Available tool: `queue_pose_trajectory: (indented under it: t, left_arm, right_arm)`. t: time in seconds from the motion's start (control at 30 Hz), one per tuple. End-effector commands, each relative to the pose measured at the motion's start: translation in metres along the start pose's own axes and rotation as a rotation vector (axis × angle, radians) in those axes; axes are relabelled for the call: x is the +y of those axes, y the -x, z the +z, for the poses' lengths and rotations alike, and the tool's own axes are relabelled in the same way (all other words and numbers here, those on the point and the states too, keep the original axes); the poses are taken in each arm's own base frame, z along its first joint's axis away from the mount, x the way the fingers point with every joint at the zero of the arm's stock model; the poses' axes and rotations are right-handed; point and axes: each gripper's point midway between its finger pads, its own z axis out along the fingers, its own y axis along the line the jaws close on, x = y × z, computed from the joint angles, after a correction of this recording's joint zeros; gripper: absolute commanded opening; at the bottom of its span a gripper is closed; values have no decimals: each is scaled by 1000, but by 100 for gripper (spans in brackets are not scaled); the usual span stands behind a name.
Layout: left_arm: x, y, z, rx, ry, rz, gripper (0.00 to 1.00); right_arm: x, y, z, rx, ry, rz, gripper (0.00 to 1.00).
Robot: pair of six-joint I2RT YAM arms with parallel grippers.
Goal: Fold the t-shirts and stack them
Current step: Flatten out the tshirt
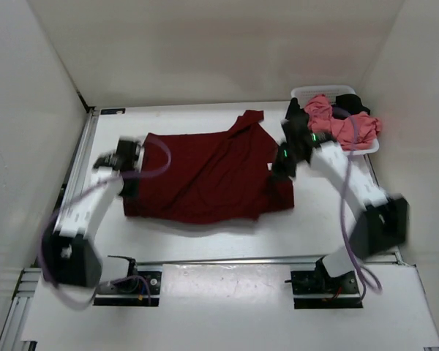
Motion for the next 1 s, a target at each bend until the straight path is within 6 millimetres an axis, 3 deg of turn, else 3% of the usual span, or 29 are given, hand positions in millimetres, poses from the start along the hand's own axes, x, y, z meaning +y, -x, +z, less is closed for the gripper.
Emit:
queue_pose_trajectory:
  t: [0.0,0.03,0.07,0.1,0.13,0.17,0.2,0.23,0.27,0.3,0.37,0.4,0.53,0.57,0.6,0.63,0.67,0.7,0.73,0.77,0.8,0.83,0.87,0.9,0.93,0.97]
  left_arm:
    - [39,208,-56,-428,40,-181,10]
    - [55,246,-79,-507,59,-219,10]
    - [89,309,-135,-695,95,-304,10]
    - [104,332,-165,-787,119,-343,10]
    - [120,349,-197,-886,131,-385,10]
    - [135,362,-245,-1022,135,-428,10]
    - [139,366,-256,-1064,137,-441,10]
    - [142,364,-269,-1101,137,-453,10]
    - [138,367,-260,-1106,128,-448,10]
    - [139,356,-274,-1135,118,-449,10]
    - [134,351,-264,-1110,108,-435,10]
    - [129,343,-249,-1069,107,-422,10]
    - [106,316,-207,-959,55,-362,10]
    - [99,310,-199,-937,34,-345,10]
    - [89,296,-170,-864,31,-326,10]
    - [86,284,-171,-861,15,-317,10]
    - [82,274,-161,-833,13,-310,10]
    - [76,264,-152,-808,2,-299,10]
    - [66,243,-121,-727,-2,-278,10]
    - [65,229,-124,-728,-2,-279,10]
    - [61,216,-115,-703,-3,-272,10]
    - [53,190,-88,-627,4,-258,10]
    - [55,177,-92,-637,14,-263,10]
    - [56,164,-87,-620,34,-266,10]
    - [49,139,-64,-557,40,-252,10]
    - [51,126,-70,-576,50,-260,10]
  right_arm:
    - [90,181,-95,-401,129,-191,0]
    - [94,224,-89,-438,129,-143,0]
    - [109,250,-127,-556,189,-132,0]
    - [137,278,-200,-785,316,-151,0]
    - [142,284,-238,-894,362,-146,0]
    - [147,286,-260,-977,390,-166,0]
    - [149,284,-283,-1102,438,-193,0]
    - [147,282,-287,-1160,451,-229,0]
    - [149,278,-288,-1196,468,-232,0]
    - [146,275,-293,-1211,464,-226,0]
    - [147,276,-288,-1162,433,-240,0]
    - [152,280,-289,-1142,437,-247,0]
    - [137,251,-222,-924,358,-259,0]
    - [133,236,-223,-914,353,-260,0]
    - [132,223,-208,-872,347,-268,0]
    - [117,207,-166,-779,305,-262,0]
    - [111,191,-167,-771,301,-266,0]
    - [110,173,-152,-730,291,-279,0]
    - [103,161,-139,-705,274,-281,0]
    - [82,136,-98,-608,226,-280,0]
    - [81,112,-96,-587,244,-296,0]
    - [75,94,-85,-550,240,-301,0]
    - [62,60,-65,-490,227,-321,0]
    - [55,45,-57,-470,217,-306,0]
    - [48,29,-50,-448,214,-301,0]
    - [32,-2,-39,-398,199,-304,0]
